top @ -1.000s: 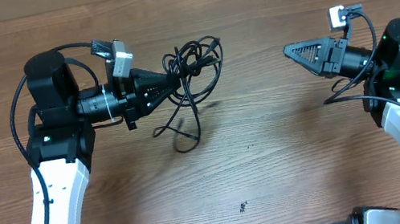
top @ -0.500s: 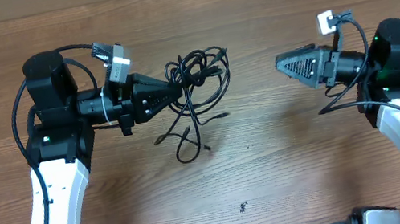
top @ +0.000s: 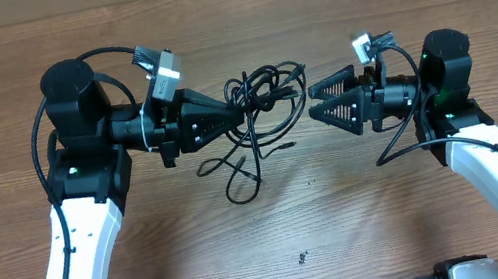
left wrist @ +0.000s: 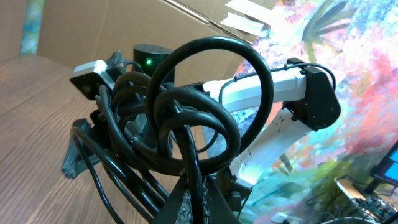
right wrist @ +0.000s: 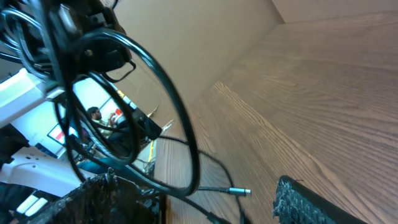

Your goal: Untangle cables

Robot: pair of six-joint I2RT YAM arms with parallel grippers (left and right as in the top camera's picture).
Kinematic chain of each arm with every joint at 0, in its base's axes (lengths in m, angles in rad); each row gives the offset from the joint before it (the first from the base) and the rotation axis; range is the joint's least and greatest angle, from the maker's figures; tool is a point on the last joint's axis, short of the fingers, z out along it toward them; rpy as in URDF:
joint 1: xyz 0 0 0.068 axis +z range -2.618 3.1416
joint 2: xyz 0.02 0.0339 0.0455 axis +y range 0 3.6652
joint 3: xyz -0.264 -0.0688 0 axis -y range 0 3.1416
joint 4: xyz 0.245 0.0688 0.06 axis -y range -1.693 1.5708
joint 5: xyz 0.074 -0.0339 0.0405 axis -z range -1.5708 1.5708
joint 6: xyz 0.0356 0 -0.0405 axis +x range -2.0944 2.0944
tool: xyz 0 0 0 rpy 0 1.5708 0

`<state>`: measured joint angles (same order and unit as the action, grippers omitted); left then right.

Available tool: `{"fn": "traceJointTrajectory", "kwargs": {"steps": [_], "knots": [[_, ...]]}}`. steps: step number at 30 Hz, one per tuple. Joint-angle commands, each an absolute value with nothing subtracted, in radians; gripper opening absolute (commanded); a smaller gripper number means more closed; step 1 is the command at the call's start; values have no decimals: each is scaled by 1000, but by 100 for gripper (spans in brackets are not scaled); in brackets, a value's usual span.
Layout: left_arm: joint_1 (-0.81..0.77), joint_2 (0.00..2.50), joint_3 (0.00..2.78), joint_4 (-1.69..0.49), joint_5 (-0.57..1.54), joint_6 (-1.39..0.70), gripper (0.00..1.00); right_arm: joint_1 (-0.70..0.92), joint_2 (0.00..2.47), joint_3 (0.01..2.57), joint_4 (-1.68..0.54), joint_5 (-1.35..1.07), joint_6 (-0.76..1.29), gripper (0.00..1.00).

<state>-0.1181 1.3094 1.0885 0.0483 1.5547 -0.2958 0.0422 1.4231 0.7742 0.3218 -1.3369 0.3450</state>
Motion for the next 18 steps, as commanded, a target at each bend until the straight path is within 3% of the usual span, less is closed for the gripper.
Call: {"fn": "traceJointTrajectory", "kwargs": {"steps": [1, 18], "knots": [[-137, 1301, 1096, 69, 1579, -360, 5, 52, 1416, 786, 326, -1319, 317, 82], [-217, 1302, 1096, 68, 1452, -321, 4, 131, 1416, 786, 327, -1341, 345, 81]]}}
